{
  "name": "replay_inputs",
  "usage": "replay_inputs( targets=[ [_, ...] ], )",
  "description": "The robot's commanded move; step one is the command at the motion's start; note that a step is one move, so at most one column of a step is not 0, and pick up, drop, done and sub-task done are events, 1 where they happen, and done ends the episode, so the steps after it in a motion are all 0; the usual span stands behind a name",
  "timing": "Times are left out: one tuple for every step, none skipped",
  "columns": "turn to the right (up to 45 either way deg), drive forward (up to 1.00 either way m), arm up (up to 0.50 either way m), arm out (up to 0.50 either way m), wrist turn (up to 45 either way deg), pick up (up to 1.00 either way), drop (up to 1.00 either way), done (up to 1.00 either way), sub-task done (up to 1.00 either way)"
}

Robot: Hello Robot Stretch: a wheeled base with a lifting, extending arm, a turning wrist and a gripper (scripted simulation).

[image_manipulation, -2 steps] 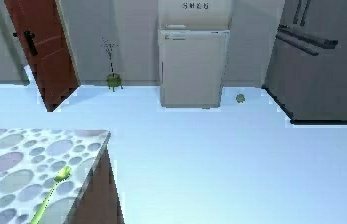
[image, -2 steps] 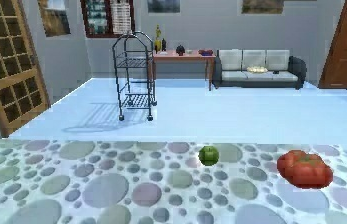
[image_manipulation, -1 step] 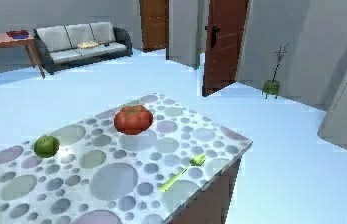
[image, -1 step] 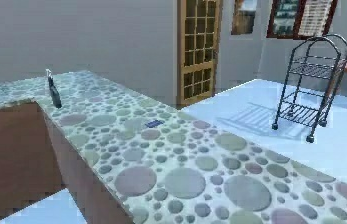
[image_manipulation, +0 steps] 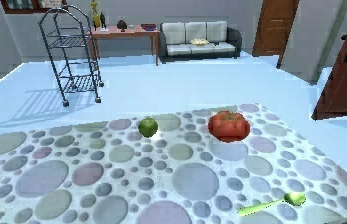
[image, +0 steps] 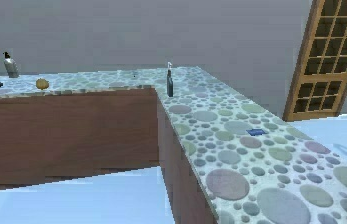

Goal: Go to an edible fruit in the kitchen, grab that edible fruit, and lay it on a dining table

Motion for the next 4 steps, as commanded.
replay_inputs(
  targets=[
    [0.0,0.0,0.5,0.0,0.0,0.0,0.0,0.0,0.0],
    [0.0,0.0,0.38,0.0,0.0,0.0,0.0,0.0,0.0],
    [0.0,0.0,0.0,0.32,0.0,0.0,0.0,0.0,0.0],
    [0.0,0.0,0.0,0.0,45.0,0.0,0.0,0.0,0.0]
  ],
)
